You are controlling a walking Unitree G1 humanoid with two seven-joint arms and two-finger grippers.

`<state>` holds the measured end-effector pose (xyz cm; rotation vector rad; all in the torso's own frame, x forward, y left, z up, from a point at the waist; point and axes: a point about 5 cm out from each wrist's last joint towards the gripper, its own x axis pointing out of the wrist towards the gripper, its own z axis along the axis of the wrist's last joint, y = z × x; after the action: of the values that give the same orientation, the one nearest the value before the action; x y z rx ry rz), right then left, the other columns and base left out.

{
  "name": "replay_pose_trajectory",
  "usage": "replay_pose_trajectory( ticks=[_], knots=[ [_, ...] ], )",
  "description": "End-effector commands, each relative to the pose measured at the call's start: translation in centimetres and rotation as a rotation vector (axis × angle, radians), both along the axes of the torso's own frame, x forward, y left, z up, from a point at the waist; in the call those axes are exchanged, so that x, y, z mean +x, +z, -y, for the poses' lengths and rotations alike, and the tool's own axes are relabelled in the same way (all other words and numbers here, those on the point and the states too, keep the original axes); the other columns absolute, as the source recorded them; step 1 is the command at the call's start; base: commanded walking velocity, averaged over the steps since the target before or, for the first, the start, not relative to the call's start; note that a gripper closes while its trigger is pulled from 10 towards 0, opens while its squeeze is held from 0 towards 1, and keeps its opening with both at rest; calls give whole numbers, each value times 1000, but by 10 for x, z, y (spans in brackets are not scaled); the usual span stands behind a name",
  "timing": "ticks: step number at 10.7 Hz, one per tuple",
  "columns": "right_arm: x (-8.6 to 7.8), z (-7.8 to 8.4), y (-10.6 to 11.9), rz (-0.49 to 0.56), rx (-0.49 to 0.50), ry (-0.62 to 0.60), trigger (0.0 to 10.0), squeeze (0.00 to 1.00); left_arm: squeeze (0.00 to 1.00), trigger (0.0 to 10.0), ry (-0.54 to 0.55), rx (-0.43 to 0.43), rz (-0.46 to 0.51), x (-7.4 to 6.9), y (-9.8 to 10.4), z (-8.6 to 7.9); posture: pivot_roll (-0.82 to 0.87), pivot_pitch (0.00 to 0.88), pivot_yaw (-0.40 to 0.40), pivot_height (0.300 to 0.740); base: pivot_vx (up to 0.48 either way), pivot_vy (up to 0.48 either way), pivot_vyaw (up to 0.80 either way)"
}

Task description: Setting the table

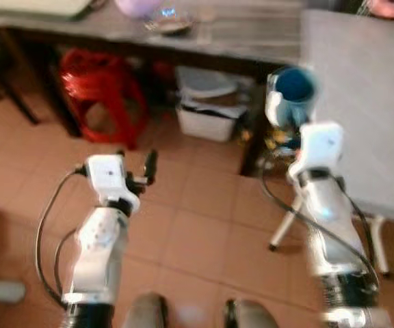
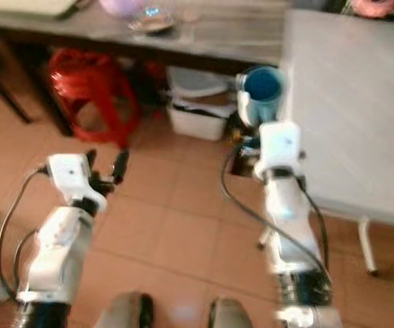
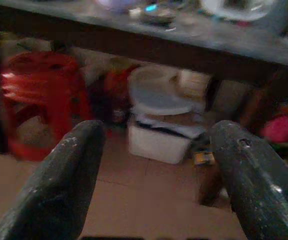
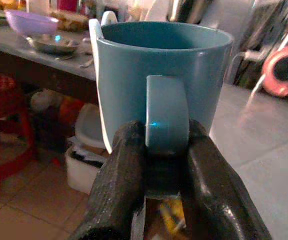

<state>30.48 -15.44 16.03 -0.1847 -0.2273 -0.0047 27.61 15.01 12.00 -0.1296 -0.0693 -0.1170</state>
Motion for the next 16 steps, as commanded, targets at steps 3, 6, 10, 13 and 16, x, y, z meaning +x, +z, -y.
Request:
replay_pose_trajectory(
  ticks=[3,6,10,13,16],
  knots=[
    [-16,0,5,40,34,45,10000,0,0,10000,-6,-26,-11,2,-5,4,-73,97,18,740,474,0,0],
    [-17,2,5,29,53,24,10000,0,0,10000,-4,20,16,1,-2,1,-64,127,16,740,464,0,0],
    [-9,-10,21,86,48,63,10000,0,0,10000,-36,7,95,16,20,18,-50,177,13,740,480,0,0],
    [-7,8,27,105,26,-6,10000,0,0,10000,-49,13,106,18,22,21,-67,191,21,740,480,0,0],
    [-16,23,28,96,39,-17,10000,0,0,10000,13,-1,122,10,26,10,-72,192,17,740,480,0,0]
  ],
)
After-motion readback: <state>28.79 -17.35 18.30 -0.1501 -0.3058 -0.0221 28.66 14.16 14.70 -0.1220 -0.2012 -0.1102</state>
